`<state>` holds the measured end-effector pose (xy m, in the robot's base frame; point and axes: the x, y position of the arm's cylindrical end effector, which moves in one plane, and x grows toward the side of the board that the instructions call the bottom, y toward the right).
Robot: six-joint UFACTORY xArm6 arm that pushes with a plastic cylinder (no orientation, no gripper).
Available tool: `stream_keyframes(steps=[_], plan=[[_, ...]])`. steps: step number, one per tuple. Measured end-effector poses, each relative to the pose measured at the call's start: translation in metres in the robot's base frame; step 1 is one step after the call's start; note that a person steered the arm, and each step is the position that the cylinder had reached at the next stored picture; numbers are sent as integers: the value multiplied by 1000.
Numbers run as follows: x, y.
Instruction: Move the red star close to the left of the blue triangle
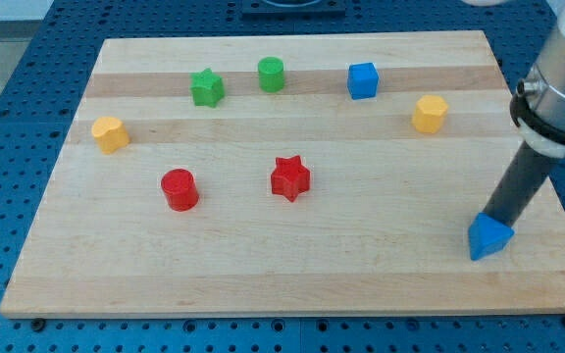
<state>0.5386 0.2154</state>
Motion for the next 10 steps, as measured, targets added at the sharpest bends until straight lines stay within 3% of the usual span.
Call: stream_keyframes(steps=[1,3,5,6,7,8,9,10], plan=[[3,0],[-80,-35],[-121,-164],[-113,-228],[-79,-236],[-43,-199],[-29,-173],[-52,-204]])
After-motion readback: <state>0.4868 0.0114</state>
